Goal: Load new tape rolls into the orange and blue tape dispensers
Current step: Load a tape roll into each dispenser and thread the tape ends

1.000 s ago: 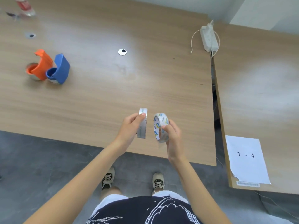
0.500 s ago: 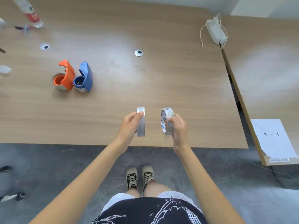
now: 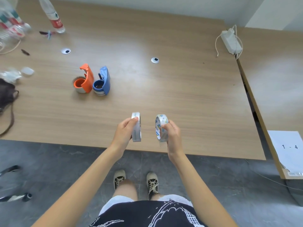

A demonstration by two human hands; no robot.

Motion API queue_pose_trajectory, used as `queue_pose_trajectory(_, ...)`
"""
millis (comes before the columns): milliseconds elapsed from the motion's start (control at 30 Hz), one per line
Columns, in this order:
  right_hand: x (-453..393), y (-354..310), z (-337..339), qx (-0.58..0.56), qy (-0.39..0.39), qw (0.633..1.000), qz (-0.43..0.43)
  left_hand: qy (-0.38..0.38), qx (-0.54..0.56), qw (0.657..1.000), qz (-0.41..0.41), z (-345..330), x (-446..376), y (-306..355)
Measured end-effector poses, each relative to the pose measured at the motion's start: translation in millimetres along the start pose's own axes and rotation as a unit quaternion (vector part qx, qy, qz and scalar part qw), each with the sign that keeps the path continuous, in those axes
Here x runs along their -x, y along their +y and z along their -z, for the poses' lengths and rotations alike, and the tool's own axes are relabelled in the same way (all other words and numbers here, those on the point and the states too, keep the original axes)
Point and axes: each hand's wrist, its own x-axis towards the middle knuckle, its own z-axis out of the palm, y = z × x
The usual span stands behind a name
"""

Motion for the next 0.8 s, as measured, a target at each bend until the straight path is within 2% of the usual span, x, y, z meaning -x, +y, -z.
queue_pose_trajectory(200, 0, 9, -70, 0.017, -0.007, 1.0, 0.003, -0.01, -0.006, 1.0, 0.005, 61, -14, 13)
queue_pose_trajectory(467, -3, 11, -168, 0.016, 0.033, 0.999, 0.008, -0.05, -0.025, 0.998, 0.002, 155, -44, 34)
queue_pose_trajectory(633, -5, 17, -200, 0.01, 0.038, 0.999, 0.007, -0.052, -0.032, 0.998, 0.014, 189, -52, 36)
queue_pose_trajectory(800, -20, 25, -219, 0.019, 0.009, 1.0, -0.007, -0.022, -0.016, 1.0, 0.009, 208, -57, 38)
